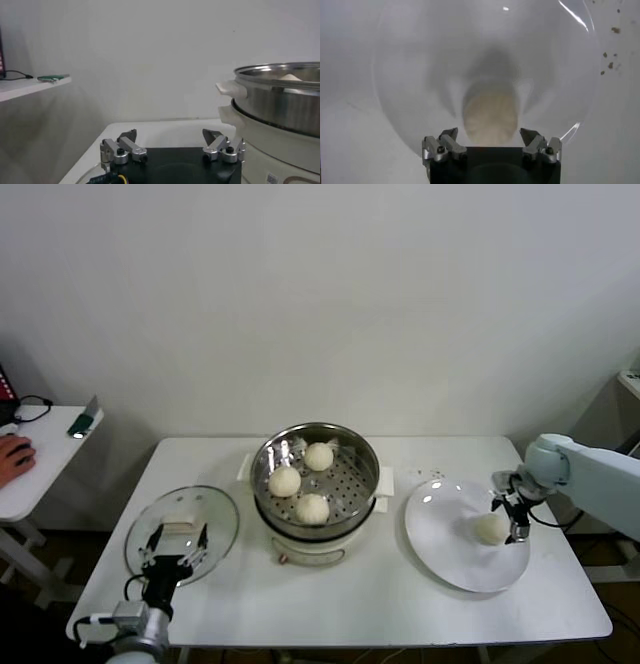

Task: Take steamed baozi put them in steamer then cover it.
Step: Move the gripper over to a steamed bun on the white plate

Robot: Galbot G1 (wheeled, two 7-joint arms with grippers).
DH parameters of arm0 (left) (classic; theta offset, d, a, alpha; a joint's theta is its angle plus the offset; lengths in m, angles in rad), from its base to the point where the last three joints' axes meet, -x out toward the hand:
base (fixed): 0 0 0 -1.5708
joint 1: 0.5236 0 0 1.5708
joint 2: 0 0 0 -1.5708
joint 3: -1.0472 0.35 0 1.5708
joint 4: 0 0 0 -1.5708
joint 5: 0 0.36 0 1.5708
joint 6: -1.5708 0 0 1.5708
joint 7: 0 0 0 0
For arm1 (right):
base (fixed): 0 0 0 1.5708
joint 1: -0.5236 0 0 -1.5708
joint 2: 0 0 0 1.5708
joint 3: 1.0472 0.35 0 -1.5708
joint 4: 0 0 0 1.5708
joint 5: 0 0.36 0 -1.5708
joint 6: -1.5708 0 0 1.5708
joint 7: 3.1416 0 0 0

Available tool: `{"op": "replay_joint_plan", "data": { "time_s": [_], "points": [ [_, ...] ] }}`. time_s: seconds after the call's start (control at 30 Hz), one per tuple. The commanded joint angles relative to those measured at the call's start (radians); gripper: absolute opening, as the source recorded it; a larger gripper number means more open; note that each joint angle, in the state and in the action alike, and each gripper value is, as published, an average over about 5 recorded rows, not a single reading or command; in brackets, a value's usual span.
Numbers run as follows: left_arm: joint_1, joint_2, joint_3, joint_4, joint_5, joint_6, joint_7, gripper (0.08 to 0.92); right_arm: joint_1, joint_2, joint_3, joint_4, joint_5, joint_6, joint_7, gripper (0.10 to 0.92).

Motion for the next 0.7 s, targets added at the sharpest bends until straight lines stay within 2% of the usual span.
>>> {"op": "replay_joint_plan", "data": {
  "time_s": [0.03, 0.3, 0.7],
  "points": [
    [-0.001, 0.001, -0.001, 0.002, 0.001, 0.000, 0.000, 0.823, -0.041, 0.037, 0.039, -0.043, -0.012, 0.001, 0.000, 0.823],
    [-0.003, 0.002, -0.004, 0.004, 0.002, -0.001, 0.000, 0.823, -0.049, 0.052, 0.048, -0.049, -0.018, 0.004, -0.007, 0.815],
    [-0.002, -0.004, 0.000, 0.001, 0.004, -0.002, -0.001, 0.823, -0.029, 0.040, 0.044, -0.037, -0.039, 0.013, -0.025, 0.720]
  ]
}}
